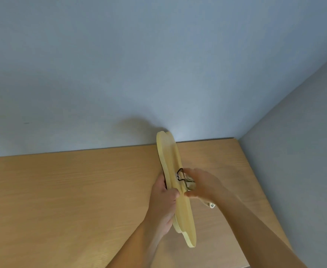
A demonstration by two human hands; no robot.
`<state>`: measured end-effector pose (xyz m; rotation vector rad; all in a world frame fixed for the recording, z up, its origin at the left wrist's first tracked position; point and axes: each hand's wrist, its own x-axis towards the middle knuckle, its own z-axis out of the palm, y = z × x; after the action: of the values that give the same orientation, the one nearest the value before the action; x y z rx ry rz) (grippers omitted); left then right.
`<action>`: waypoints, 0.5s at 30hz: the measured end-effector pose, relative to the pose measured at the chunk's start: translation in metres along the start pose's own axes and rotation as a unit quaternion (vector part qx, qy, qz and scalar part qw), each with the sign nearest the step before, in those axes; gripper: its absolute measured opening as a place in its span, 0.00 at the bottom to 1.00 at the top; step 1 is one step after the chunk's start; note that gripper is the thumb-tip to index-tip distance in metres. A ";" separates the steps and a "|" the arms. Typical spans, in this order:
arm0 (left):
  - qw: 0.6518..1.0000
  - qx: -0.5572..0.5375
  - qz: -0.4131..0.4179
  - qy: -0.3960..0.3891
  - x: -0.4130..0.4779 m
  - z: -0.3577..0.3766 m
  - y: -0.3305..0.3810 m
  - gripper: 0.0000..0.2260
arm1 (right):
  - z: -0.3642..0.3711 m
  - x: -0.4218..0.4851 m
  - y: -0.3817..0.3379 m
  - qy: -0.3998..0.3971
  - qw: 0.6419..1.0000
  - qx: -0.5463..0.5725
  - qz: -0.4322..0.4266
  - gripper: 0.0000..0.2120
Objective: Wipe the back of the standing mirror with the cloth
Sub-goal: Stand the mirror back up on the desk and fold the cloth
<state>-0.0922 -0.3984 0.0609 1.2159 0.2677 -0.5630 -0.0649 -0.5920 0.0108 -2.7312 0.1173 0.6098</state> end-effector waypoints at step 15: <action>0.959 0.281 0.029 0.032 0.005 0.140 -0.016 0.36 | -0.032 -0.025 0.073 0.054 0.997 0.002 0.056 0.07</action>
<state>-0.1107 -0.5351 0.0927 1.7879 0.1251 -0.5677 -0.0861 -0.6708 0.0260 -2.7674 0.2988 0.4895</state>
